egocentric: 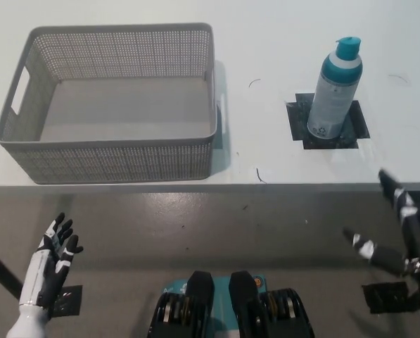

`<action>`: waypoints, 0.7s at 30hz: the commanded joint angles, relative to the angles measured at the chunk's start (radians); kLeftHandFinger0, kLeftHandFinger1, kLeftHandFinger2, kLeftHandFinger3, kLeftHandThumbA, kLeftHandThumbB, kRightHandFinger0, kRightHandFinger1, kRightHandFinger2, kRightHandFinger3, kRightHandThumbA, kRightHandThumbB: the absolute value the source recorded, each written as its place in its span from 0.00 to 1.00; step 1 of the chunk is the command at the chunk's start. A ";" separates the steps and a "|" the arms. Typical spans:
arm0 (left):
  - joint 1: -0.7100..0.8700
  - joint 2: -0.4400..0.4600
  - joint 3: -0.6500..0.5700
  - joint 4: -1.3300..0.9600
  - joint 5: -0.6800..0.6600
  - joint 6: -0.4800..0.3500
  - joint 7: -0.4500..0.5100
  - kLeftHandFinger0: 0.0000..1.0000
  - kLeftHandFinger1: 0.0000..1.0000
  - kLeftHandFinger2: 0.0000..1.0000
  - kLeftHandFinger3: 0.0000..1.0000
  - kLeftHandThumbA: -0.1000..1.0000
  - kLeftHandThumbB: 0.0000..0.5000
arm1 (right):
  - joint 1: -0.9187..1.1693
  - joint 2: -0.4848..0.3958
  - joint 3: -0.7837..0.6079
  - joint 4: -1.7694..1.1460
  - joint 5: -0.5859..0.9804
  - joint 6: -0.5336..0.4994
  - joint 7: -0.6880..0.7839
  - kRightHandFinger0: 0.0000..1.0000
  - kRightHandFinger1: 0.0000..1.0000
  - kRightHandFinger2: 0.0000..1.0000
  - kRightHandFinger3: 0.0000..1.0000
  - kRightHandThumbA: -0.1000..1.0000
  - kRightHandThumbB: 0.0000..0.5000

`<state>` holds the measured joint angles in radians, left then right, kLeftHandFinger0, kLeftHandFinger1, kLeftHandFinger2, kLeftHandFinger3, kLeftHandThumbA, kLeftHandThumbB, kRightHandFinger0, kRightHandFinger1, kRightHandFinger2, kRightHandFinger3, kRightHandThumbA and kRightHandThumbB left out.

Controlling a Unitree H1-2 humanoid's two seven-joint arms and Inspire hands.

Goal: Use the right hand to pick up an air purifying spray and put it inside a container

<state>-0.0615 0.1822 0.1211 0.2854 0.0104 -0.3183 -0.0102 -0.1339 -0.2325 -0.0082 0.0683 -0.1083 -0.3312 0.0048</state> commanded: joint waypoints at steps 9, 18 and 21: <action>0.006 0.006 0.024 -0.003 -0.002 -0.094 0.025 0.80 0.98 1.00 1.00 0.87 0.54 | -0.317 -0.036 -0.086 -0.162 -0.045 0.204 -0.019 1.00 1.00 1.00 1.00 0.83 1.00; 0.002 0.008 0.027 -0.010 -0.007 -0.090 0.020 0.80 0.98 1.00 1.00 0.87 0.58 | -0.526 -0.091 -0.068 0.025 -0.065 0.342 -0.002 1.00 1.00 1.00 1.00 0.87 1.00; 0.003 0.010 0.028 -0.011 -0.004 -0.091 0.021 0.80 0.98 1.00 1.00 0.85 0.51 | -0.572 -0.091 -0.058 0.077 -0.055 0.383 0.012 1.00 1.00 1.00 1.00 0.88 1.00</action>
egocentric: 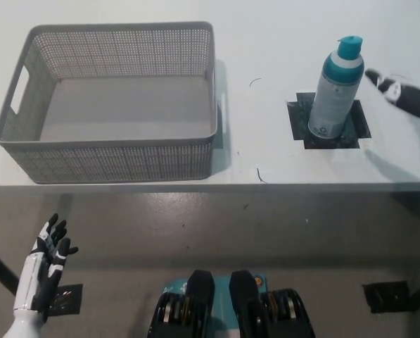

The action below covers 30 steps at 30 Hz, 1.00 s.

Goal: Use the right hand to pick up an air purifying spray and put it inside a container

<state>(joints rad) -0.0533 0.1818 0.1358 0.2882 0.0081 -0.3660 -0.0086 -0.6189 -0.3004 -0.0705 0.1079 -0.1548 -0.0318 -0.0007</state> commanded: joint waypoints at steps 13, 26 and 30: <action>-0.009 0.003 0.012 -0.034 0.009 -0.034 0.029 0.77 0.97 1.00 1.00 0.85 0.57 | -0.252 0.028 0.029 0.440 -0.002 0.030 -0.028 1.00 1.00 1.00 1.00 0.88 1.00; -0.011 0.000 0.013 -0.033 0.042 -0.028 0.048 0.77 0.95 1.00 1.00 0.71 0.38 | -0.320 0.068 0.089 0.826 -0.052 -0.105 -0.148 1.00 1.00 1.00 1.00 0.92 1.00; -0.011 0.001 0.013 -0.035 0.039 -0.027 0.047 0.77 0.96 1.00 1.00 0.67 0.34 | -0.320 0.077 0.105 0.887 -0.052 -0.113 -0.161 1.00 1.00 1.00 1.00 0.94 1.00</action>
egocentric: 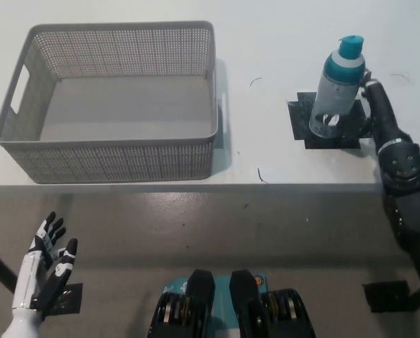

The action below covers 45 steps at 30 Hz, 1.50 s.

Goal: Use the right hand to pick up an air purifying spray and put it inside a container

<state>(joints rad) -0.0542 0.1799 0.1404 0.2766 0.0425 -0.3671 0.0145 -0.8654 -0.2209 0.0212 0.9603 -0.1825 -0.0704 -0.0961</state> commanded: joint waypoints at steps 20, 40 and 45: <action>-0.012 -0.001 0.006 -0.025 0.044 -0.022 0.048 0.75 0.91 0.97 1.00 0.24 0.35 | -0.107 0.068 -0.128 0.031 0.021 -0.279 -0.329 0.27 0.25 0.35 0.47 0.00 0.89; -0.031 -0.008 0.007 -0.026 0.050 -0.013 0.061 0.77 0.89 0.99 1.00 0.00 0.40 | -0.263 0.188 -0.042 -0.371 0.003 -0.078 -0.251 0.36 0.34 0.43 0.44 0.00 0.85; -0.036 -0.009 0.002 -0.017 0.051 -0.020 0.060 0.77 0.88 0.97 1.00 0.00 0.41 | -0.338 0.235 0.003 -0.343 0.006 -0.036 -0.219 0.35 0.35 0.44 0.45 0.00 0.85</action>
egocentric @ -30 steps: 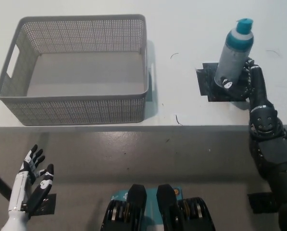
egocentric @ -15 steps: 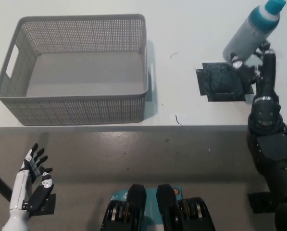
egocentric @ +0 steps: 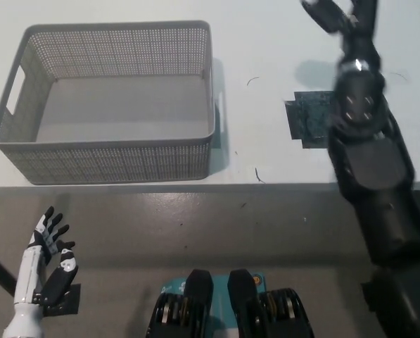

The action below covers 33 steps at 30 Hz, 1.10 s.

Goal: Use the right hand to pick up an air purifying spray and put it inside a container

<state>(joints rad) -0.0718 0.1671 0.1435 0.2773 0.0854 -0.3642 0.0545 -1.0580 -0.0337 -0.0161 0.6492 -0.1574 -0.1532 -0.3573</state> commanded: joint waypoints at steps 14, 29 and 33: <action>-0.024 0.005 -0.026 -0.042 0.022 0.016 0.009 0.82 0.91 0.98 1.00 0.01 0.42 | -0.186 0.199 0.172 0.343 -0.061 -0.062 0.046 0.31 0.31 0.37 0.38 0.00 0.84; -0.039 0.009 -0.027 -0.044 0.022 0.013 0.011 0.81 0.90 0.96 1.00 0.00 0.41 | -0.139 0.247 0.157 0.547 -0.018 -0.120 0.048 0.56 0.58 0.65 0.70 0.11 0.90; -0.033 0.010 -0.031 -0.052 0.036 0.024 0.013 0.80 0.90 0.96 1.00 0.00 0.41 | -0.142 0.237 0.162 0.555 -0.018 -0.124 0.092 1.00 1.00 1.00 1.00 0.41 1.00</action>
<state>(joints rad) -0.0886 0.1665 0.1131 0.2615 0.1094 -0.3401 0.0547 -1.1574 0.2037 0.1530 1.1995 -0.1896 -0.2139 -0.2981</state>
